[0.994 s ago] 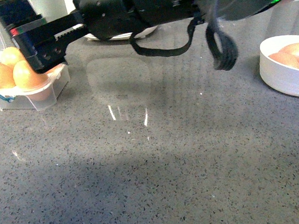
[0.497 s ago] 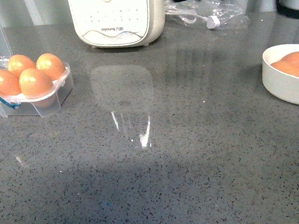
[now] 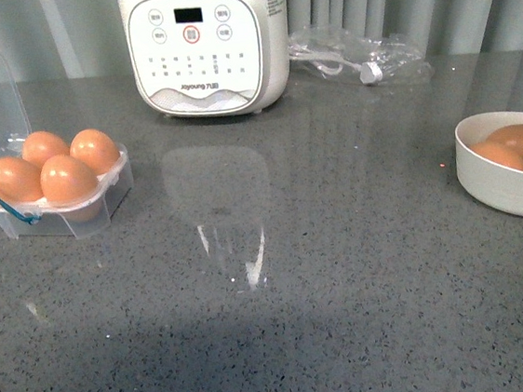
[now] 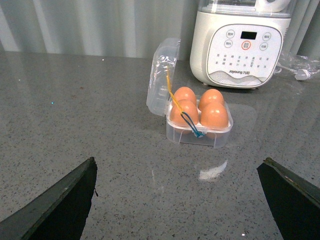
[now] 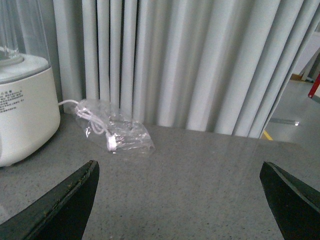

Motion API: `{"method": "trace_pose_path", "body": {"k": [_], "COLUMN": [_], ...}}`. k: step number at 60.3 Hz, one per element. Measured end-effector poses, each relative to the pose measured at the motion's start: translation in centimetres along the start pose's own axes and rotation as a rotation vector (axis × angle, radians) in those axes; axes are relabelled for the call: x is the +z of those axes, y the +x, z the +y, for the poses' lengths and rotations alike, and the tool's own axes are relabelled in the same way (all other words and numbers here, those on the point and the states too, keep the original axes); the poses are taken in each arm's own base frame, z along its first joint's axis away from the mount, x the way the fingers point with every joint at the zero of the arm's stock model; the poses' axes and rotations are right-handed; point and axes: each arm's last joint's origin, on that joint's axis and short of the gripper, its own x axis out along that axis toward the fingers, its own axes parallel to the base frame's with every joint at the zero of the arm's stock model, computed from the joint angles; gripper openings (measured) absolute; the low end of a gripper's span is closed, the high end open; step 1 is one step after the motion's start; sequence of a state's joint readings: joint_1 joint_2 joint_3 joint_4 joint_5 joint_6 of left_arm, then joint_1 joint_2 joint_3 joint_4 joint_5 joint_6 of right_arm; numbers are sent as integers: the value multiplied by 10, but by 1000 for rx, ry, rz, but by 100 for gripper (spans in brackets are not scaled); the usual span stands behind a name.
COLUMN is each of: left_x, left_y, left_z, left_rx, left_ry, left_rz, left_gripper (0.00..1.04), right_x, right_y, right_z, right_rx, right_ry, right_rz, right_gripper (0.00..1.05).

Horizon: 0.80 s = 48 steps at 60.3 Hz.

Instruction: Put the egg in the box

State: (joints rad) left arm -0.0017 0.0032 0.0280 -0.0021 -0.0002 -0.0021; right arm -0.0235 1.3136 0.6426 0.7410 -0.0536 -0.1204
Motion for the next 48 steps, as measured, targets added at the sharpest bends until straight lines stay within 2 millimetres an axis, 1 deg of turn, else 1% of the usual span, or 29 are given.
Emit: {"method": "trace_pose_path", "body": {"k": [1, 5, 9, 12, 17, 18, 25, 28, 32, 34, 41, 48], "left_x": [0, 0, 0, 0, 0, 0, 0, 0, 0, 0, 0, 0], "left_y": [0, 0, 0, 0, 0, 0, 0, 0, 0, 0, 0, 0], "left_z": [0, 0, 0, 0, 0, 0, 0, 0, 0, 0, 0, 0], "left_rx": [0, 0, 0, 1, 1, 0, 0, 0, 0, 0, 0, 0], "left_ry": [0, 0, 0, 0, 0, 0, 0, 0, 0, 0, 0, 0], "left_rz": [0, 0, 0, 0, 0, 0, 0, 0, 0, 0, 0, 0], "left_gripper": [98, 98, 98, 98, 98, 98, 98, 98, 98, 98, 98, 98], "right_x": [2, 0, -10, -17, -29, -30, -43, -45, -50, -53, -61, -66], "right_y": [-1, -7, -20, -28, -45, -47, -68, -74, -83, -88, -106, -117], "right_z": [-1, 1, 6, 8, 10, 10, 12, 13, 14, 14, 16, 17], "right_rx": [-5, -35, -26, -22, -20, -21, -25, -24, -24, -24, -24, -24], "right_ry": [2, 46, 80, 90, 102, 103, 110, 111, 112, 111, 113, 113], "right_rz": [-4, 39, 63, 72, 80, 81, 84, 83, 83, 84, 82, 81], "right_gripper": [97, 88, 75, 68, 52, 50, 26, 19, 6, 3, 3, 3]}}
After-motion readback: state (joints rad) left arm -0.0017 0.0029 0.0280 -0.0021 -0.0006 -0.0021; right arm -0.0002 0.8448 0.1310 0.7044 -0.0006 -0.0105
